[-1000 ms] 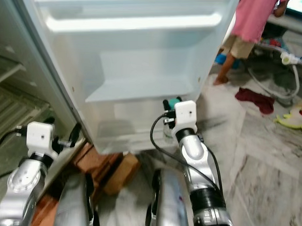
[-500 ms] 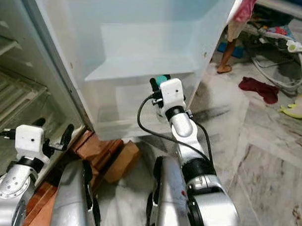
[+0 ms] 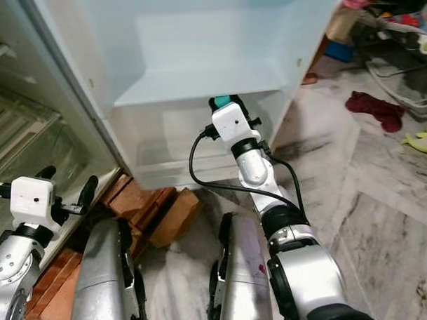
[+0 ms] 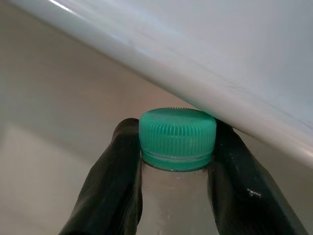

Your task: Restocking fridge

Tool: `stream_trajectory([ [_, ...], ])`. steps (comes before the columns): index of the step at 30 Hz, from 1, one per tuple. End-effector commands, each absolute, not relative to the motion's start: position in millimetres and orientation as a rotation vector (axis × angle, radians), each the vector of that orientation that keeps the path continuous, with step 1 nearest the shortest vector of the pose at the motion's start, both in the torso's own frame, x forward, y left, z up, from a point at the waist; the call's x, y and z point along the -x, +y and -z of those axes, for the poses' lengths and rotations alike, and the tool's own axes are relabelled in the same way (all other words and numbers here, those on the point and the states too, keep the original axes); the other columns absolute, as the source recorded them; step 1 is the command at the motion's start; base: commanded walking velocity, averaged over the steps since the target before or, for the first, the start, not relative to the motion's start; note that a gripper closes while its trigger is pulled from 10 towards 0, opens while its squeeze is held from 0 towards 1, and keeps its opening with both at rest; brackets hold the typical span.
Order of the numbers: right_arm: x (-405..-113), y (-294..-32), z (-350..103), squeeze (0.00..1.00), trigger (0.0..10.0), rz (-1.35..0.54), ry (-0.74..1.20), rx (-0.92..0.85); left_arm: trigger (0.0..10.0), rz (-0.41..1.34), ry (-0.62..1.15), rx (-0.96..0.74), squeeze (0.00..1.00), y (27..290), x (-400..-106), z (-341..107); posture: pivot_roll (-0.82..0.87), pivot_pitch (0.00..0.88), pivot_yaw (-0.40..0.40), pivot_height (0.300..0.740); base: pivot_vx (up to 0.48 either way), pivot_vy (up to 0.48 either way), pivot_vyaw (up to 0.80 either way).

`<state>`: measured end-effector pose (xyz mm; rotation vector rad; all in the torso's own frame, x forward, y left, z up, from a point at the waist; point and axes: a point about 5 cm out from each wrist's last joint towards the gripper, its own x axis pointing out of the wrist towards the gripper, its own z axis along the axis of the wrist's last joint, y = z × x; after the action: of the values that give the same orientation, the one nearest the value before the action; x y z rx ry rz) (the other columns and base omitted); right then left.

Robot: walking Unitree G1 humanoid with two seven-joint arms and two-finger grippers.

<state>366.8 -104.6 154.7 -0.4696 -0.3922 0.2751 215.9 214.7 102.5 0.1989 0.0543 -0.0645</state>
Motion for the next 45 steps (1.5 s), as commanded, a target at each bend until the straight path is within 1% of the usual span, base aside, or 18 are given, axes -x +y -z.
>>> stream_trajectory([
  [1, -366.7, -113.4, -148.5, 0.00, 10.0, -0.264, -0.367, 0.481, 10.0, 0.074, 0.068, -0.222, 0.00, 217.2, -211.3, -103.8, 0.19, 0.269, -0.022, 0.517, 0.000, 0.000, 0.00],
  [7, -365.7, -98.1, -164.2, 0.00, 10.0, -0.292, -0.472, 0.412, 10.0, 0.074, 0.086, -0.236, 0.00, 221.3, -205.2, -105.1, 0.20, 0.289, -0.011, 0.517, 0.000, 0.000, 0.00],
  [11, -364.2, -91.0, -169.1, 0.00, 10.0, -0.340, -0.502, 0.363, 10.0, 0.073, 0.091, -0.254, 0.00, 223.6, -200.1, -107.5, 0.22, 0.304, -0.003, 0.517, 0.000, 0.000, 0.00],
  [17, -357.0, -73.7, -173.7, 0.00, 10.0, -0.498, -0.547, 0.308, 10.0, 0.074, 0.107, -0.271, 0.00, 227.4, -194.3, -109.5, 0.23, 0.320, 0.006, 0.517, 0.000, 0.000, 0.00],
  [20, -347.0, -66.0, -160.6, 0.00, 10.0, -0.620, -0.533, 0.358, 10.0, 0.070, 0.115, -0.283, 0.00, 229.1, -192.5, -109.7, 0.23, 0.322, 0.008, 0.517, 0.000, 0.000, 0.00],
  [24, -337.2, -72.1, -144.7, 0.00, 10.0, -0.684, -0.521, 0.439, 10.0, 0.067, 0.119, -0.287, 0.00, 229.7, -192.2, -109.9, 0.22, 0.323, 0.008, 0.517, 0.000, 0.000, 0.00],
  [27, -330.7, -78.5, -142.2, 0.00, 10.0, -0.723, -0.578, 0.571, 10.0, 0.066, 0.122, -0.289, 0.00, 229.5, -192.9, -109.5, 0.22, 0.322, 0.012, 0.517, 0.000, 0.000, 0.00],
  [29, -329.3, -81.5, -146.1, 0.00, 10.0, -0.720, -0.627, 0.641, 10.0, 0.065, 0.123, -0.288, 0.00, 229.4, -193.4, -109.3, 0.21, 0.319, 0.013, 0.517, 0.000, 0.000, 0.00],
  [31, -328.8, -83.4, -149.5, 0.00, 10.0, -0.715, -0.656, 0.673, 10.0, 0.066, 0.124, -0.287, 0.00, 229.3, -194.1, -109.2, 0.21, 0.316, 0.013, 0.517, 0.000, 0.000, 0.00],
  [32, -328.7, -86.9, -155.8, 0.00, 10.0, -0.696, -0.707, 0.730, 10.0, 0.067, 0.124, -0.286, 0.00, 228.8, -195.0, -108.9, 0.20, 0.314, 0.013, 0.517, 0.000, 0.000, 0.00],
  [35, -329.7, -91.1, -161.3, 0.00, 10.0, -0.661, -0.743, 0.761, 10.0, 0.069, 0.124, -0.285, 0.00, 227.9, -196.4, -108.1, 0.20, 0.311, 0.013, 0.517, 0.000, 0.000, 0.00],
  [36, -330.6, -92.3, -158.8, 0.00, 10.0, -0.648, -0.742, 0.796, 10.0, 0.069, 0.124, -0.284, 0.00, 227.4, -197.2, -108.1, 0.20, 0.309, 0.013, 0.517, 0.000, 0.000, 0.00],
  [42, -338.0, -102.9, -150.3, 0.00, 10.0, -0.558, -0.681, 0.838, 10.0, 0.069, 0.121, -0.282, 0.00, 226.7, -198.8, -108.2, 0.21, 0.310, 0.014, 0.517, 0.000, 0.000, 0.00],
  [44, -342.0, -108.8, -148.5, 0.00, 10.0, -0.514, -0.649, 0.840, 10.0, 0.069, 0.121, -0.282, 0.00, 226.4, -199.2, -108.1, 0.21, 0.309, 0.014, 0.517, 0.000, 0.000, 0.00],
  [45, -345.9, -116.4, -145.5, 0.00, 10.0, -0.470, -0.596, 0.828, 10.0, 0.070, 0.120, -0.282, 0.00, 226.0, -199.5, -108.1, 0.21, 0.307, 0.013, 0.517, 0.000, 0.000, 0.00],
])
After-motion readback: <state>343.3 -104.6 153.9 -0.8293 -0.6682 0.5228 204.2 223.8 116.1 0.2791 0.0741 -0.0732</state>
